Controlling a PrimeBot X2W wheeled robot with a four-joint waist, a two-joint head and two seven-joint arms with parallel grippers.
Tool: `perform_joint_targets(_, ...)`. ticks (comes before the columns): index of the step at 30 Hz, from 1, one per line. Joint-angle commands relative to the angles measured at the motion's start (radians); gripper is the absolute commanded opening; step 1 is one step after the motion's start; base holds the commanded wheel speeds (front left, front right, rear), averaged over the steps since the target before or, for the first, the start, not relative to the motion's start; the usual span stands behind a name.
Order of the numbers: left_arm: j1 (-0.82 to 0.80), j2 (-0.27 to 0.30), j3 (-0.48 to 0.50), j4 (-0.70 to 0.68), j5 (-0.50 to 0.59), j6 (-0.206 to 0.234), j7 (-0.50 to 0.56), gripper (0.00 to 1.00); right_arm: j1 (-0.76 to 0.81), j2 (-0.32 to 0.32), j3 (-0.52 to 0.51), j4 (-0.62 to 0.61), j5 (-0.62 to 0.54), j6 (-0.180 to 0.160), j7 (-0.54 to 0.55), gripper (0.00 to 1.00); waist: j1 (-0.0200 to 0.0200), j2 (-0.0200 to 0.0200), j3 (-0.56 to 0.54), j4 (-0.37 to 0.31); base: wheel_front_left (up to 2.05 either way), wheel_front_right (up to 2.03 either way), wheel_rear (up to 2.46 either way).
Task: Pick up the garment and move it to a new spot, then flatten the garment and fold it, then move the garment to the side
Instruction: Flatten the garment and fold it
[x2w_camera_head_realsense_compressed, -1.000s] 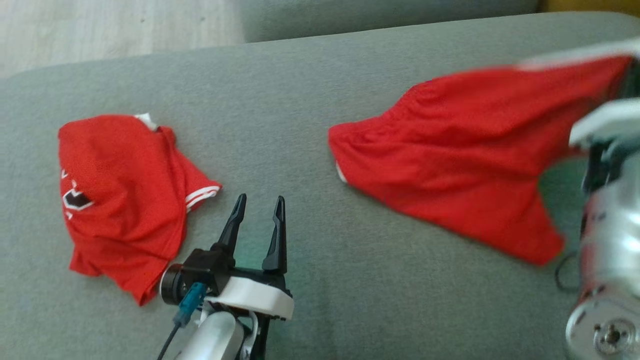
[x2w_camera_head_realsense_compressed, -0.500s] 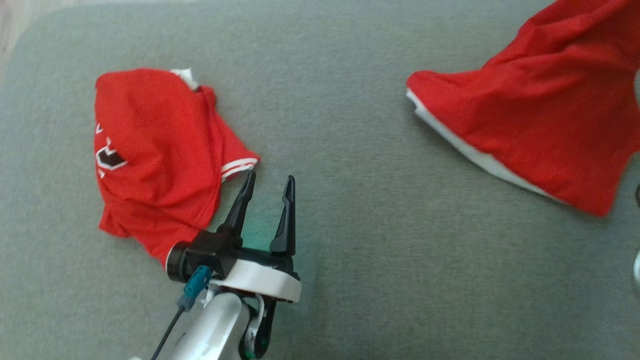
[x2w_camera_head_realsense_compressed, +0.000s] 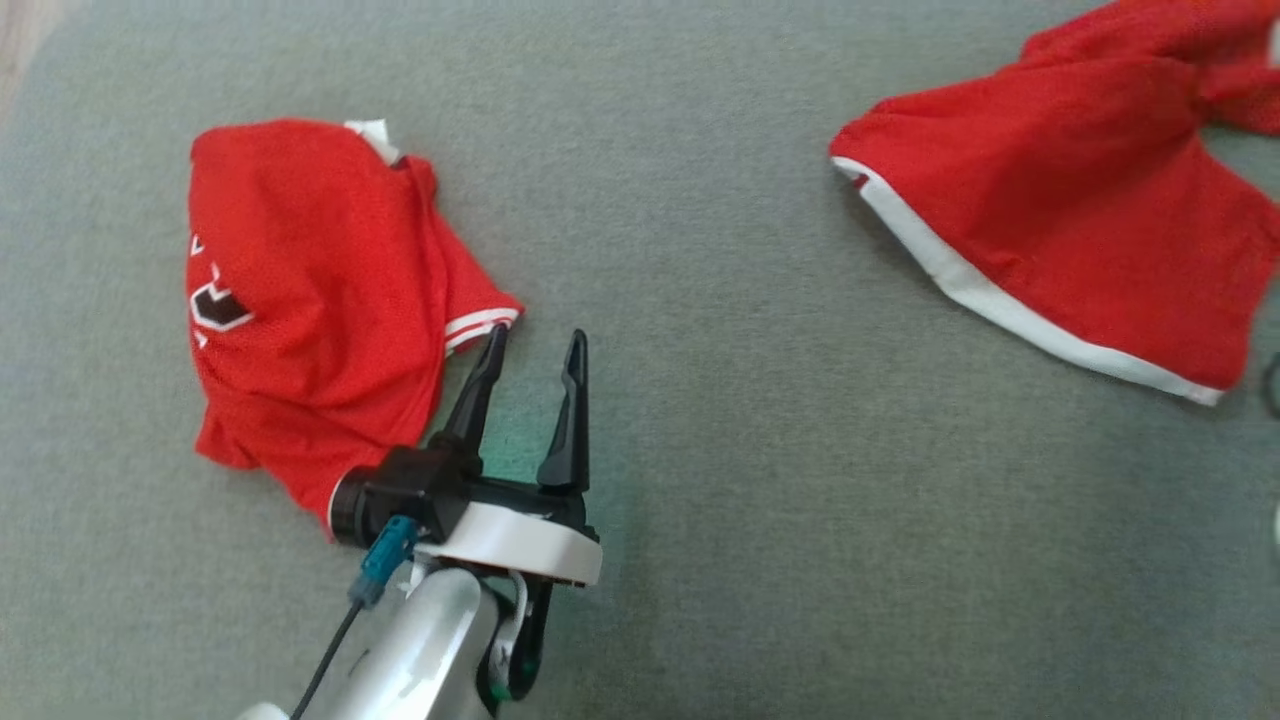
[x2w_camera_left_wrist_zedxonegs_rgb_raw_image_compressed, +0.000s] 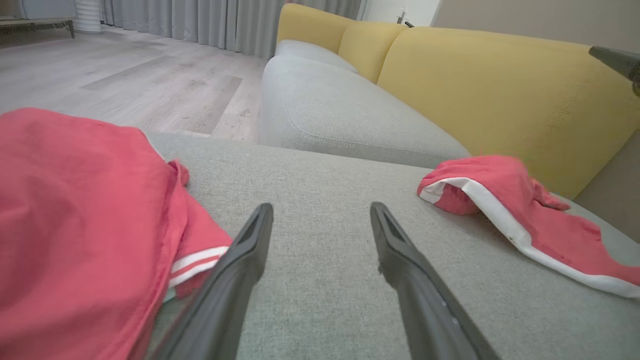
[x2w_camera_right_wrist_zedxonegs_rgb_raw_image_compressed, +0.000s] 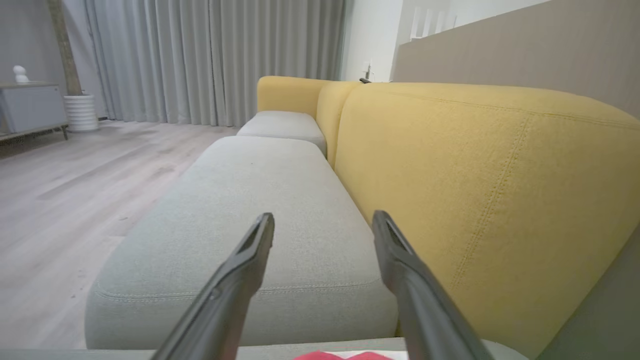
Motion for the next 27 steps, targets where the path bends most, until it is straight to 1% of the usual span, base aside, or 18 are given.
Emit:
perform_joint_targets(1,-0.025,0.000,0.034,-0.033,-0.007,0.005,-0.010,1.00,-0.004,0.025,0.020,-0.029,0.016,-0.001,-0.014,1.00,-0.0001,0.0000,-0.019,-0.020,0.00,0.00,0.00)
perform_joint_targets(3,-0.022,0.000,0.046,-0.036,-0.007,0.005,-0.010,1.00,0.031,0.058,0.028,-0.037,0.054,-0.001,-0.017,1.00,-0.0001,0.0000,-0.038,-0.040,0.00,0.00,0.00)
perform_joint_targets(5,-0.017,0.000,0.058,-0.037,-0.005,0.005,-0.010,1.00,0.076,0.098,0.040,-0.082,0.106,-0.001,-0.018,1.00,-0.0001,0.0000,-0.061,-0.061,0.00,0.00,0.00)
perform_joint_targets(8,-0.004,0.000,0.077,-0.034,-0.001,0.002,-0.010,1.00,0.174,0.156,0.072,-0.188,0.197,-0.001,-0.018,1.00,-0.0001,0.0000,-0.102,-0.095,0.00,0.00,0.00)
perform_joint_targets(11,0.016,0.000,0.095,-0.032,0.002,-0.001,-0.010,1.00,0.305,0.192,0.123,-0.309,0.292,-0.001,-0.018,1.00,-0.0001,0.0000,-0.146,-0.128,0.00,0.00,0.00)
perform_joint_targets(15,0.042,0.000,0.113,-0.030,0.004,-0.005,-0.010,1.00,0.517,0.207,0.194,-0.451,0.404,-0.001,-0.019,1.00,-0.0001,0.0000,-0.196,-0.160,0.00,0.00,0.00)
perform_joint_targets(18,0.060,0.000,0.122,-0.022,0.003,-0.001,-0.010,1.00,0.677,0.207,0.266,-0.523,0.528,-0.001,-0.019,1.00,-0.0001,0.0000,-0.223,-0.176,0.00,0.00,0.00)
perform_joint_targets(20,0.071,0.000,0.130,-0.018,0.000,0.002,-0.010,1.00,0.776,0.208,0.302,-0.569,0.586,-0.001,-0.019,1.00,-0.0001,0.0000,-0.235,-0.185,0.00,0.00,0.00)
perform_joint_targets(24,0.095,0.000,0.138,-0.014,0.005,-0.001,-0.010,1.00,0.949,0.208,0.360,-0.656,0.627,-0.001,-0.019,1.00,-0.0001,0.0000,-0.250,-0.199,0.00,0.00,0.00)
perform_joint_targets(27,0.108,0.000,0.144,-0.007,0.016,-0.007,-0.010,1.00,1.036,0.208,0.392,-0.685,0.642,-0.001,-0.019,1.00,-0.0001,0.0000,-0.254,-0.204,0.00,0.00,0.00)
